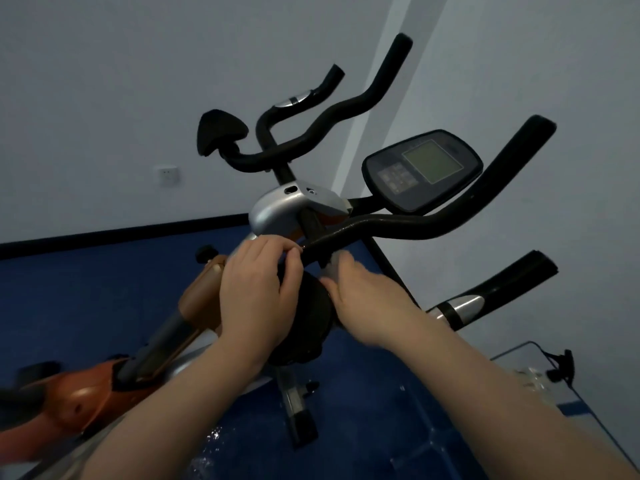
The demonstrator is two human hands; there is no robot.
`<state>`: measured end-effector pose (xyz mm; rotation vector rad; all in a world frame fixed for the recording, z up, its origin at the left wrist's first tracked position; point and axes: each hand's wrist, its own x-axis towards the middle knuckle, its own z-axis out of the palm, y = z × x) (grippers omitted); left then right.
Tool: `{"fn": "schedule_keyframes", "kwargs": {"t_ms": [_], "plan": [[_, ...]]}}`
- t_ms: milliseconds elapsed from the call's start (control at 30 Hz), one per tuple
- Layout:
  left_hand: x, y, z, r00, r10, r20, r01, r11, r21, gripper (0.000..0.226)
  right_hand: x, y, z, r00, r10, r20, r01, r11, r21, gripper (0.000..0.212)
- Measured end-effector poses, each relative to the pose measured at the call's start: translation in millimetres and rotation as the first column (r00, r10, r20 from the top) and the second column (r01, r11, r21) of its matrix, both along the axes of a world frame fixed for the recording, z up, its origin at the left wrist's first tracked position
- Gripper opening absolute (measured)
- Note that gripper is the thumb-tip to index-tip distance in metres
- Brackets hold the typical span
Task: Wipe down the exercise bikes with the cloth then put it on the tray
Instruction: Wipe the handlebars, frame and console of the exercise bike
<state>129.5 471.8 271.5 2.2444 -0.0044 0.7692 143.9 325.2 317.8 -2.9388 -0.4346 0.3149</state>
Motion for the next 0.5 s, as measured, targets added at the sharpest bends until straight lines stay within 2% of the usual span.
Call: {"fn": "schedule_keyframes", "kwargs": {"t_ms": [100, 200, 300, 333, 367, 400, 433, 500], "plan": [[1.0, 1.6, -2.0, 0.998, 0.024, -0.05, -0.028, 0.997, -0.073, 0.014, -14.5, -7.5, -9.3, 0.998, 0.043, 0.047, -0.038, 0.995, -0.091, 0.062], [0.7, 1.3, -3.5, 0.996, 0.022, -0.083, -0.032, 0.993, -0.115, 0.013, -2.5, 6.4, -9.3, 0.994, -0.002, 0.106, 0.015, 0.992, -0.121, 0.055], [0.2, 3.6, -2.2, 0.997, -0.01, -0.077, 0.0, 0.991, -0.136, 0.014, -1.2, -5.1, -1.0, 0.998, -0.02, -0.056, 0.027, 0.991, 0.132, 0.045], [0.6, 4.1, -1.6, 0.997, -0.031, -0.068, 0.02, 0.988, -0.151, 0.014, -1.8, -12.9, 6.7, 0.994, 0.012, -0.106, 0.003, 0.991, 0.136, 0.041], [1.6, 5.1, -1.4, 0.997, -0.055, -0.058, 0.045, 0.985, -0.168, 0.014, -2.3, -19.6, 13.9, 0.995, 0.038, -0.088, -0.03, 0.996, 0.087, 0.036], [3.1, 6.4, -1.5, 0.995, -0.087, -0.053, 0.076, 0.98, -0.186, 0.013, -1.8, -25.1, 19.8, 0.999, 0.027, -0.033, -0.025, 0.998, 0.05, 0.03], [4.8, 8.0, -1.7, 0.991, -0.123, -0.049, 0.11, 0.972, -0.207, 0.011, -0.2, -28.7, 25.3, 0.997, -0.012, 0.071, 0.006, 0.997, 0.082, 0.023], [6.5, 14.7, -4.7, 0.98, -0.197, -0.034, 0.183, 0.951, -0.251, 0.009, 5.4, -23.9, 35.0, 0.946, -0.149, 0.287, 0.067, 0.958, 0.278, 0.021]]}}
